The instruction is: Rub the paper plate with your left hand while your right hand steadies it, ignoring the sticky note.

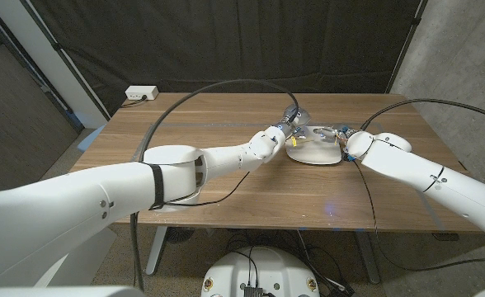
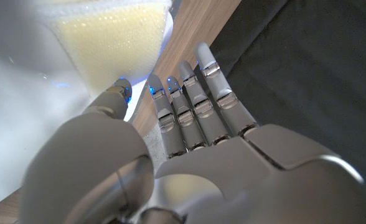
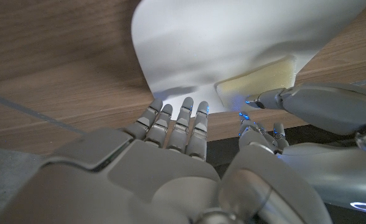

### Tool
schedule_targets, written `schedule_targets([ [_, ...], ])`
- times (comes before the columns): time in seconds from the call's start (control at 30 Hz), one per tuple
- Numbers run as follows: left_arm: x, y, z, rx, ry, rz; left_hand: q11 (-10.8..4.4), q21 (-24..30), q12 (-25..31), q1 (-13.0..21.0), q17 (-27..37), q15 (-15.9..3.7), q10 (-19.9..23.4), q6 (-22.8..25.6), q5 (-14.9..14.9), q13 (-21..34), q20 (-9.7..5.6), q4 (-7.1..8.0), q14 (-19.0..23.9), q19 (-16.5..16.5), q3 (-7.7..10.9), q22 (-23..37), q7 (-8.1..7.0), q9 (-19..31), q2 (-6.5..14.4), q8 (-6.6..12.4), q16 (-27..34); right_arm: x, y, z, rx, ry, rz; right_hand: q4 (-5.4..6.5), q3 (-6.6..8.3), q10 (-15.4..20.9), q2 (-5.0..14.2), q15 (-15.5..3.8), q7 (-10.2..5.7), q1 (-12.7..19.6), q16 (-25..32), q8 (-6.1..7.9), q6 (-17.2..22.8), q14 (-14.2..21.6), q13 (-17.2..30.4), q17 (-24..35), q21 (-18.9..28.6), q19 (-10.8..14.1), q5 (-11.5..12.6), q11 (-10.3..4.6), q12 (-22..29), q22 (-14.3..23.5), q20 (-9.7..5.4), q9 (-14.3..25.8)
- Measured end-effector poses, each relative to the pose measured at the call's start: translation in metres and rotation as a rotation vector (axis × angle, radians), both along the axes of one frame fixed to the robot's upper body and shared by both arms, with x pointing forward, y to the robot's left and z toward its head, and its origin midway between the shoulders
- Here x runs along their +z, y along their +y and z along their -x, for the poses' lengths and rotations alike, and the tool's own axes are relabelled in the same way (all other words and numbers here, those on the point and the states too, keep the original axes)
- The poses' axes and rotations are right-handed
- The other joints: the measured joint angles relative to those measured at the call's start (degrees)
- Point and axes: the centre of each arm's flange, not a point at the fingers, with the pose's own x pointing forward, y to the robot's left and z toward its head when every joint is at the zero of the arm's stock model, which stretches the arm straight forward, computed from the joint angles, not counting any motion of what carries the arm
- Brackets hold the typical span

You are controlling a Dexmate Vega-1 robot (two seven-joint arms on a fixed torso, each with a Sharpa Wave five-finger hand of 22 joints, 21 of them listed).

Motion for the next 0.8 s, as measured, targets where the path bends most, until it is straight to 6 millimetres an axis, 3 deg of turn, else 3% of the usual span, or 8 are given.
schedule_targets([
  [0.2,0.001,-0.003,0.002,0.012,0.011,-0.022,-1.85,-0.88,2.14,3.22,1.17,-1.29,6.33,6.9,-0.06,1.09,-0.68,-1.64,4.89,0.19,0.36,0.13,0.0,0.1,0.75,2.72,3.21,0.0,0.0,-0.001,0.001,-0.003,0.001,0.0,0.0,0.0,0.0,0.0,-0.01,0.0,0.0,0.0,-0.62,0.0,0.0,0.0,0.0,0.0,0.0,0.0,0.0,0.0,0.0,0.0],
  [0.37,0.001,-0.003,0.004,0.015,0.011,-0.035,-2.93,-0.89,4.08,8.66,3.81,-2.93,10.48,12.19,-0.06,2.84,-1.47,-3.49,9.13,-0.19,0.76,0.39,0.37,1.47,2.6,5.67,6.52,0.001,-0.001,-0.001,0.002,-0.003,0.002,-0.01,0.0,0.0,0.0,0.0,-0.01,0.0,0.0,0.0,-0.62,0.0,0.0,-0.12,0.0,0.0,0.0,0.0,0.0,0.0,0.0,0.0],
  [0.5,-0.002,-0.002,0.006,0.013,0.023,-0.044,-3.34,-0.89,4.48,11.19,4.67,-3.96,11.48,13.44,-0.24,3.69,-1.67,-3.95,10.28,-0.4,1.22,0.39,0.43,1.53,3.3,6.49,7.15,0.001,-0.001,-0.001,0.004,-0.005,0.003,-0.01,0.0,0.0,-0.25,0.0,-0.01,-0.25,0.0,0.0,-0.61,0.0,0.0,-0.14,0.0,0.0,0.0,0.0,0.0,0.0,0.0,-0.1],
  [0.8,-0.012,0.0,0.013,-0.009,0.079,-0.079,-3.37,-1.46,4.48,12.6,4.94,-3.64,11.44,12.9,-0.28,4.75,-2.16,-3.58,9.5,-1.33,0.85,0.67,-0.1,1.63,3.54,6.65,6.64,0.002,-0.002,-0.001,0.007,-0.009,0.007,0.08,-0.1,0.0,0.08,0.0,0.0,-0.53,0.0,0.0,-0.61,0.0,0.0,-0.13,0.0,0.0,0.0,0.0,0.0,0.0,0.0,-0.14],
])
